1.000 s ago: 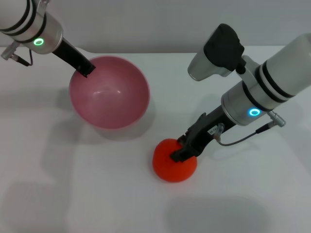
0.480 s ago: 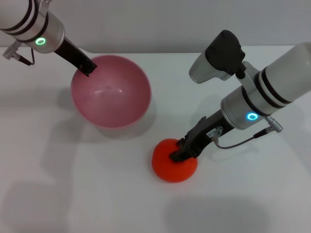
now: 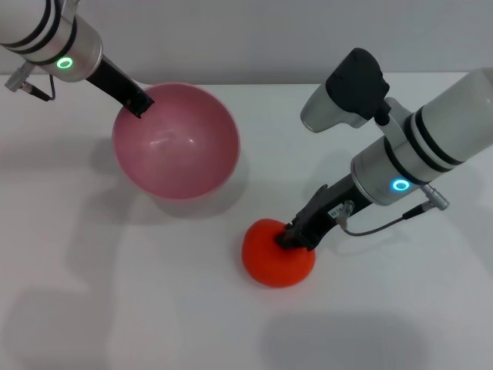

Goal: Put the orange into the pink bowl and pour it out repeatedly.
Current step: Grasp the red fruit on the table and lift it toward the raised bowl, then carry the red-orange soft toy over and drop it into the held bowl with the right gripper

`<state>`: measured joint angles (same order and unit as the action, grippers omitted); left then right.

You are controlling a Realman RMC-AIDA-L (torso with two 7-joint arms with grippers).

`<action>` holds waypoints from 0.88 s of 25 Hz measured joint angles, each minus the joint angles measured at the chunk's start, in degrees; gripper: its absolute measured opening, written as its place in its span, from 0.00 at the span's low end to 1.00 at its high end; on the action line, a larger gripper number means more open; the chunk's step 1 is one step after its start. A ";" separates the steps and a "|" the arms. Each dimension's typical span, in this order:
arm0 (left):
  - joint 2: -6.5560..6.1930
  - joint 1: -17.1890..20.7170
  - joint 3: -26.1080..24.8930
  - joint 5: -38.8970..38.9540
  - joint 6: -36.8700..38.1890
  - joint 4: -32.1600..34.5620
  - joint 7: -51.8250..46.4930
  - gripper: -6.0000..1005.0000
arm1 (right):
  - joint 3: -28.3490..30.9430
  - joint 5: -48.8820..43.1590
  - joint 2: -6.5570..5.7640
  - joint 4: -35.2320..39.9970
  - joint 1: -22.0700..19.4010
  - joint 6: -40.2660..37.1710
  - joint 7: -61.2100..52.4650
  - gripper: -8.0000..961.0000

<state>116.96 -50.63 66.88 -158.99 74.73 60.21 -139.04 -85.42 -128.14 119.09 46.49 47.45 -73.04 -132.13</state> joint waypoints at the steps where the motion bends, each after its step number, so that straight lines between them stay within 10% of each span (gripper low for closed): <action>1: 0.00 0.00 0.00 0.00 -0.04 0.00 0.03 0.05 | 0.13 0.00 -0.02 0.01 -0.01 0.00 0.00 0.15; 22: -0.23 -0.29 -0.06 0.00 0.43 0.97 0.16 0.05 | 12.96 -0.01 -0.08 46.35 -16.68 0.10 -5.37 0.07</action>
<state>116.74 -50.92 66.82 -159.00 75.16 61.18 -138.88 -72.46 -128.15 119.01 92.83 30.77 -72.94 -137.51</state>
